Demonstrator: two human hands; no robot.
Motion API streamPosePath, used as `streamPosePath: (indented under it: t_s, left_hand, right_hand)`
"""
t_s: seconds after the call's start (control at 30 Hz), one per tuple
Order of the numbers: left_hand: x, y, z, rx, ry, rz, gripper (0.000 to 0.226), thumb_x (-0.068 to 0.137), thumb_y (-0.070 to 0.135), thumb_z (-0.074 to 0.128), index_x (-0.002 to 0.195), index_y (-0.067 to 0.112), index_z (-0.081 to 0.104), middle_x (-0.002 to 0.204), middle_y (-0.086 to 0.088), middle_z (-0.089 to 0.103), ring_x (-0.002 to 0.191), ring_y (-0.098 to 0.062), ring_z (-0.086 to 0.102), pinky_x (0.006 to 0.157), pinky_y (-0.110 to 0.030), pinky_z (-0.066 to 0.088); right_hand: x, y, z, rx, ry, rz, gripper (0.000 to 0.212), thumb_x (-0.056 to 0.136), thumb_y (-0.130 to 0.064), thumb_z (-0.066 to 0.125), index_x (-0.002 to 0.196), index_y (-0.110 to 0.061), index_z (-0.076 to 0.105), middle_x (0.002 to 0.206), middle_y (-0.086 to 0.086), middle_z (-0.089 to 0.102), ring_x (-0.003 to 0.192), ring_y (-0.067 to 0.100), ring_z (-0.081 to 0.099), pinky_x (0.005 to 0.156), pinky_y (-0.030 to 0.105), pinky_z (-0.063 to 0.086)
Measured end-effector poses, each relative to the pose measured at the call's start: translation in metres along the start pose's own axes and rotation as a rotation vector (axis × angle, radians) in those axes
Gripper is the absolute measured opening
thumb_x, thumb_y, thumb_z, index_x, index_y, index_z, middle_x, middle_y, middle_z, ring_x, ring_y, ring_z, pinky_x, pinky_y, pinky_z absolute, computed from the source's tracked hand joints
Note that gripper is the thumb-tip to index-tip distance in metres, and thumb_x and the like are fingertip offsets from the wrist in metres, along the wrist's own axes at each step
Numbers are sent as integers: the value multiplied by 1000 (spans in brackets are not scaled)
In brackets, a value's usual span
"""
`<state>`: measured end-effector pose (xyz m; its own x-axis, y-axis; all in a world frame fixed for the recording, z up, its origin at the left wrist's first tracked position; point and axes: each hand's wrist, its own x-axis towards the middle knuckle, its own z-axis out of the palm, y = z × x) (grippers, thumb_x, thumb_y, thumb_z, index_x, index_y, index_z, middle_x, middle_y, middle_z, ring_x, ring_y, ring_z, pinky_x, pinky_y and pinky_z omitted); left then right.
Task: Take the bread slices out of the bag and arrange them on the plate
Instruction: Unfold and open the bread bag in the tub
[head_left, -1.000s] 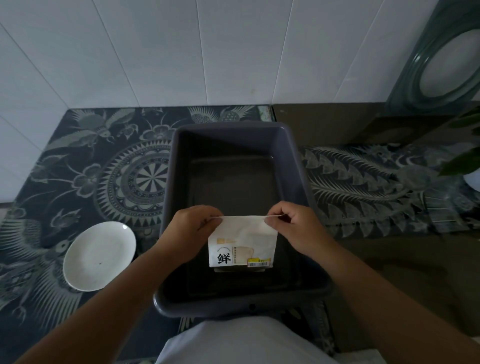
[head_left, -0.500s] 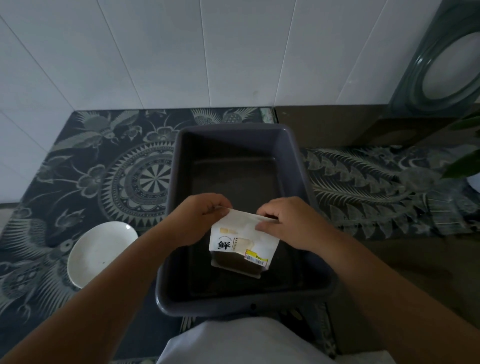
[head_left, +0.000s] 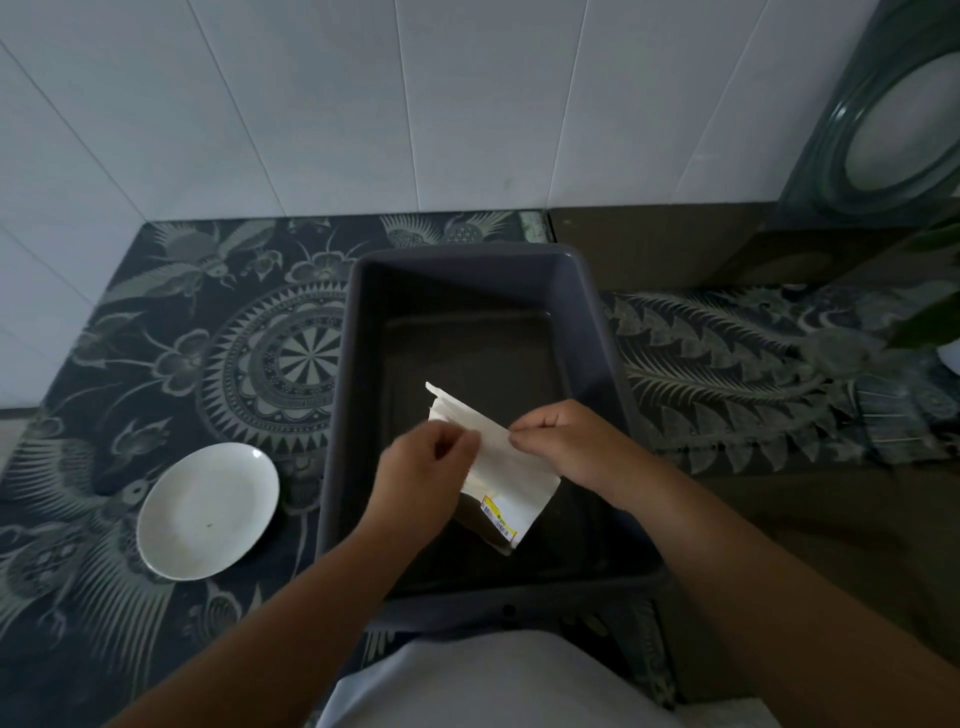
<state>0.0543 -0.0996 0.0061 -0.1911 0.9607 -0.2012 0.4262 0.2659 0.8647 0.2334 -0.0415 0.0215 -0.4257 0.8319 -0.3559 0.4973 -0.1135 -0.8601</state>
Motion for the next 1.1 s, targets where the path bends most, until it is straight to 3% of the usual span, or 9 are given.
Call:
streamPosePath:
  t_s: [0.1,0.27,0.5,0.67,0.8,0.87,0.93,1.0,1.1]
  left_hand:
    - [-2,5,5,-199,-161,-221,34,90,41,63,71,14,71,74,-2,76,54,-8,61,52,-22,44]
    - [0,8,4,-162,-140,-247,30,91,30,64,71,9,71,64,-1,75,46,-4,61,43,-13,43]
    - [-14,10,4,-325,-57,-373,25,86,10,56,63,7,64,49,-4,61,36,-7,51,33,-14,35]
    - [-29,3,-1,-369,-56,-432,26,86,10,56,60,9,62,44,1,56,37,-6,50,34,-15,38]
    - [-41,-8,-2,-118,-21,-227,27,87,15,61,61,22,62,49,6,62,39,1,52,39,-13,40]
    - [-44,-12,-2,19,32,-152,13,84,26,66,83,32,55,71,8,65,55,0,60,46,-18,45]
    - [-44,-16,-5,117,129,-48,34,81,34,68,99,38,40,102,10,54,82,-3,58,66,-24,49]
    - [-40,-16,-12,262,206,238,47,81,39,64,119,36,37,122,9,38,112,-10,45,90,-34,39]
    - [-25,-13,-29,729,92,673,58,79,52,59,132,27,49,145,-2,37,134,-24,30,95,-44,25]
  right_hand:
    - [2,-2,2,-14,-36,3,23,81,-34,59,82,-21,77,86,13,74,86,28,70,75,43,54]
    - [0,-8,3,-178,-32,-84,10,85,-27,69,76,-31,73,73,-11,73,69,-2,67,55,13,46]
    - [0,-24,-11,-783,318,-359,14,84,-20,59,71,-18,62,66,-3,59,58,12,54,47,27,42]
    - [5,-23,-23,-903,410,-401,18,87,-17,54,70,-12,60,64,2,53,52,17,45,43,25,28]
    - [9,-19,-29,-955,440,-422,19,92,-15,54,77,-12,65,68,3,57,56,20,51,45,29,38]
    - [10,-18,-27,-947,412,-428,17,93,-17,54,83,-13,67,75,3,60,62,20,56,53,34,48]
    - [11,-17,-26,-926,394,-453,14,93,-17,56,84,-14,67,78,2,61,66,19,57,55,33,49]
    - [12,-16,-25,-912,378,-476,12,92,-16,57,85,-15,67,79,2,62,69,20,58,56,36,49]
    - [12,-16,-26,-915,353,-513,9,88,-14,62,89,-16,70,81,1,64,72,19,58,56,32,47]
